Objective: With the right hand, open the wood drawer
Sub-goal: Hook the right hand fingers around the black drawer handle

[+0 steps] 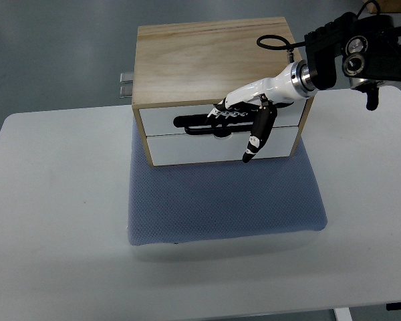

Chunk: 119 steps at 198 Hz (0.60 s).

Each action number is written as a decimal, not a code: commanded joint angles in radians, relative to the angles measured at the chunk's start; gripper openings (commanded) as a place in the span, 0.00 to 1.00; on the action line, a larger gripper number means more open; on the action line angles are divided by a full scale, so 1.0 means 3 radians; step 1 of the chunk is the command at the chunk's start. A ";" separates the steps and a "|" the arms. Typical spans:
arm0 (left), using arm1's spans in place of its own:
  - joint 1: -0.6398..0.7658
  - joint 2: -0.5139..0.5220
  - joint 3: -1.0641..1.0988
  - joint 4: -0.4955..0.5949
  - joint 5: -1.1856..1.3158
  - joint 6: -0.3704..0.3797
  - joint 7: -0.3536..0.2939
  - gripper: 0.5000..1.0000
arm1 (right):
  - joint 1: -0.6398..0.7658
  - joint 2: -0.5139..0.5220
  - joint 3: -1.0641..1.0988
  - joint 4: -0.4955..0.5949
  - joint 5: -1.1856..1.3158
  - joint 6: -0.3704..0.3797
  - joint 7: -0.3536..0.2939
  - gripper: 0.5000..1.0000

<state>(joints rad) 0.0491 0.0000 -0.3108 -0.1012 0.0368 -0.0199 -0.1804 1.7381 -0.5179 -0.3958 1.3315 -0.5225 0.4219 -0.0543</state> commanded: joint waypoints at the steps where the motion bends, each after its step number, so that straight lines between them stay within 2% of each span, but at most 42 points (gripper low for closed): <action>1: 0.0000 0.0000 -0.0002 0.0000 0.0000 0.0000 -0.0002 1.00 | 0.0020 -0.0002 -0.0041 -0.0010 -0.0012 -0.0015 -0.0044 0.89; 119: 0.0000 0.0000 -0.0002 0.0000 0.0000 0.0000 0.0003 1.00 | 0.0035 0.0014 -0.0112 -0.0026 -0.0048 -0.0072 -0.0054 0.89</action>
<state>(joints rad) 0.0491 0.0000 -0.3111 -0.1012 0.0368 -0.0200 -0.1798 1.7502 -0.5147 -0.4294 1.3238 -0.5350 0.4004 -0.0706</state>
